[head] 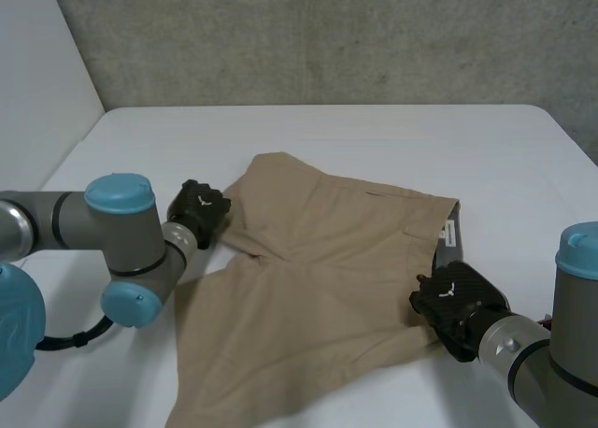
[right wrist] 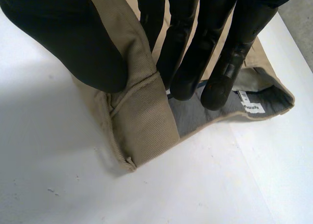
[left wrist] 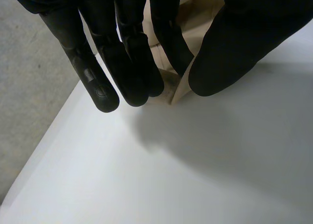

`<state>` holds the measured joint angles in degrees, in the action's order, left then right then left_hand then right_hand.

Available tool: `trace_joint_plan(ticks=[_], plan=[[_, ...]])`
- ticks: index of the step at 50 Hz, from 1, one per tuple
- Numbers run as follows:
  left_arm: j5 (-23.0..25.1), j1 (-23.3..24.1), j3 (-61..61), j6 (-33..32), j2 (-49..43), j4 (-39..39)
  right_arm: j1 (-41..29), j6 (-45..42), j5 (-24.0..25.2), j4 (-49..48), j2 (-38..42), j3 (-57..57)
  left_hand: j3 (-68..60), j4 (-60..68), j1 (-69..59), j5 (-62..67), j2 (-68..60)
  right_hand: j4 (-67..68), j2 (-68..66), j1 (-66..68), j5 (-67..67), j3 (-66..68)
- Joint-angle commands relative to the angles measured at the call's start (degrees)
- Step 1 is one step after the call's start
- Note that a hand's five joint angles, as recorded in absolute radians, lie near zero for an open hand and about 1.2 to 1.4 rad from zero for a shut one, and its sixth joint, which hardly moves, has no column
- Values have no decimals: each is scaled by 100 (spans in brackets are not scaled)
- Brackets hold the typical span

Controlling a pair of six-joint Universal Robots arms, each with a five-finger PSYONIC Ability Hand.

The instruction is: Fold the shorts.

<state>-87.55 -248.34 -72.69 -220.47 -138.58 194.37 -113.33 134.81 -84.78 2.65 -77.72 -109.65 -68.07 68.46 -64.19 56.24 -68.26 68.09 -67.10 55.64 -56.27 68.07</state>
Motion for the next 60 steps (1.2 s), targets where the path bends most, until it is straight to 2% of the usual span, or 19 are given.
trace_joint_plan(ticks=[1, 9, 10, 11, 12, 14, 17, 26, 28, 37, 44, 60], plan=[[-482, 66, -500, 21, 498, -13, 4, 2, -4, -1, 2, -4, -1193, 1154, -1581, 1376, -1174, 1191, -1290, 2436, -1373, 1193], [-948, 198, -747, 12, 639, -31, -5, 2, -4, 8, 2, -21, -1095, 1056, -1484, 1279, -1076, 1191, -1290, 2436, -1373, 1193], [-948, 207, -747, 21, 639, -31, -5, 2, -4, -1, 2, -30, -528, 489, -917, 711, -509, 1191, -1290, 2436, -1373, 1193], [-940, 198, -756, 39, 639, -40, -5, 2, -4, -1, -7, -30, 1443, -1482, 1054, -1259, 1462, 1191, -1290, 2436, -1373, 1193], [-940, 198, -756, 39, 648, -49, -5, 2, -4, -1, 2, -39, 2562, -2600, 2173, -2378, 2581, 1191, -1290, 2436, -1373, 1193], [-922, 198, -756, 39, 692, -57, -5, 2, -4, -1, -7, -48, 3897, -3936, 3508, -3714, 3916, 1191, -1290, 2436, -1373, 1193], [-843, 181, -756, 56, 824, -57, 4, 2, 5, -1, -7, -48, 3918, -3957, 3530, -3735, 3938, 1191, -1290, 2436, -1373, 1193], [175, 93, -703, 161, 1009, -49, 4, 2, 5, -1, -7, -48, 3314, -3353, 2925, -3130, 3333, 1191, -1290, 2436, -1373, 1193], [273, 49, -659, 205, 1009, -40, 4, 2, 5, -10, -7, -48, 3162, -3201, 2774, -2979, 3182, 1191, -1290, 2436, -1373, 1193], [405, -171, -229, 469, 877, -40, 12, 2, 5, -80, 2, -65, 2792, -2830, 2403, -2608, 2811, 1191, -1290, 2436, -1373, 1193], [862, -232, -35, 663, 569, -92, 12, 2, 5, -80, 2, -57, 2187, -2226, 1798, -2003, 2206, 1191, -1290, 2436, -1373, 1193], [915, -250, 26, 654, 349, -548, 118, 2, 14, -133, 20, -65, 2152, -2191, 1763, -1968, 2171, 1191, -1290, 2436, -1373, 1193]])
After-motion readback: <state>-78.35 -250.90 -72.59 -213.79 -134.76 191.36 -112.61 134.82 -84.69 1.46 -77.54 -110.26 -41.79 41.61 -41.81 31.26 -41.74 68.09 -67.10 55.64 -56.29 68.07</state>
